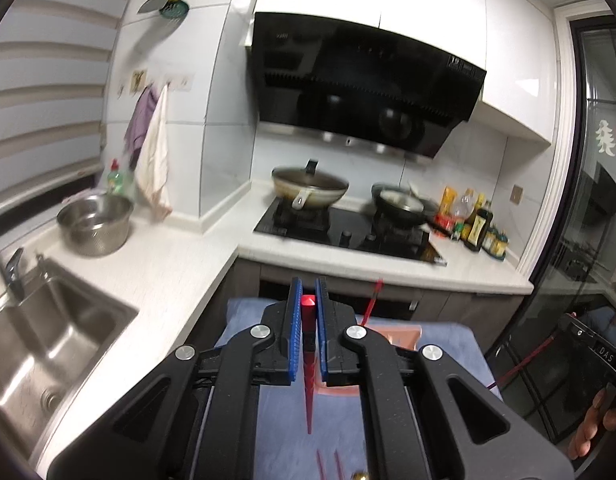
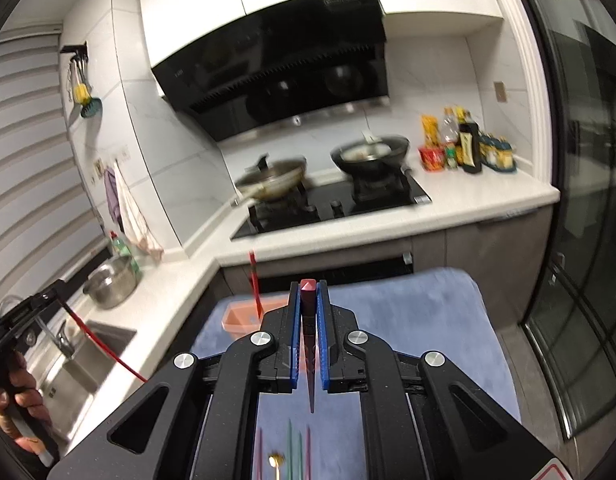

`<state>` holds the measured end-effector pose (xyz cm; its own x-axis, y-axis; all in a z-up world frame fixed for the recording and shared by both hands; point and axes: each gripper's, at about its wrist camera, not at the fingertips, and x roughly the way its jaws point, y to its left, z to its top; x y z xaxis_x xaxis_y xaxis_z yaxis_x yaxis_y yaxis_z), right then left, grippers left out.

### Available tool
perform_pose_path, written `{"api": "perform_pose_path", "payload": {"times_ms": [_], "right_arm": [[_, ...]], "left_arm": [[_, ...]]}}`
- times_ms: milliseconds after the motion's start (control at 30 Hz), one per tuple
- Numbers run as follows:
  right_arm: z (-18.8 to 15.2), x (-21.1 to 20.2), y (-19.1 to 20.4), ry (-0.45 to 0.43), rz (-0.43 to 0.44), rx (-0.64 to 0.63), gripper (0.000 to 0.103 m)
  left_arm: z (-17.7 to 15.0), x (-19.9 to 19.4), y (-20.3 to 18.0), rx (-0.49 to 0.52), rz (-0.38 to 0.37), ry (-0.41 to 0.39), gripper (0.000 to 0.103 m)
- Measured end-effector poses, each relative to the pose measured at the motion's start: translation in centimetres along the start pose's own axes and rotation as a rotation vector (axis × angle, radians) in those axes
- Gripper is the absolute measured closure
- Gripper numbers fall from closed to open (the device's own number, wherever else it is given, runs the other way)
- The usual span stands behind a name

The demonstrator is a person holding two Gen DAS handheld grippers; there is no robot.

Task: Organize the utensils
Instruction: 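Carry both held chopsticks up to the pink holder with both tools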

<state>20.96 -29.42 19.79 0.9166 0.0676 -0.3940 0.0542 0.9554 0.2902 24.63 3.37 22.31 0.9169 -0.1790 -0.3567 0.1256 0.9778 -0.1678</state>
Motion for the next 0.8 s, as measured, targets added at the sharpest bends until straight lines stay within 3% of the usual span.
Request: {"api": "perform_pose_path", "payload": {"times_ms": [167,333,633,800], "right_arm": [[3.5,2.9,0.5,-0.038,0.047,0.025,0.096],[5.7,6.4,1.5,-0.045,0.072,0.018,0.096],[5.7,12.2,2.5,0.006,0.077,0.010,0.096],[4.8,15.0,2.5,0.046,0.061,0.003,0.096]], "left_arm": [[2.8,3.0,-1.8,0.010,-0.025,-0.059,0.096],[4.3,6.8,-3.2,0.000,-0.048,-0.068,0.096],[4.7,12.2,-4.4,0.000,-0.058,-0.068,0.096],[3.5,14.9,-4.4,0.001,-0.048,-0.029,0.096]]}}
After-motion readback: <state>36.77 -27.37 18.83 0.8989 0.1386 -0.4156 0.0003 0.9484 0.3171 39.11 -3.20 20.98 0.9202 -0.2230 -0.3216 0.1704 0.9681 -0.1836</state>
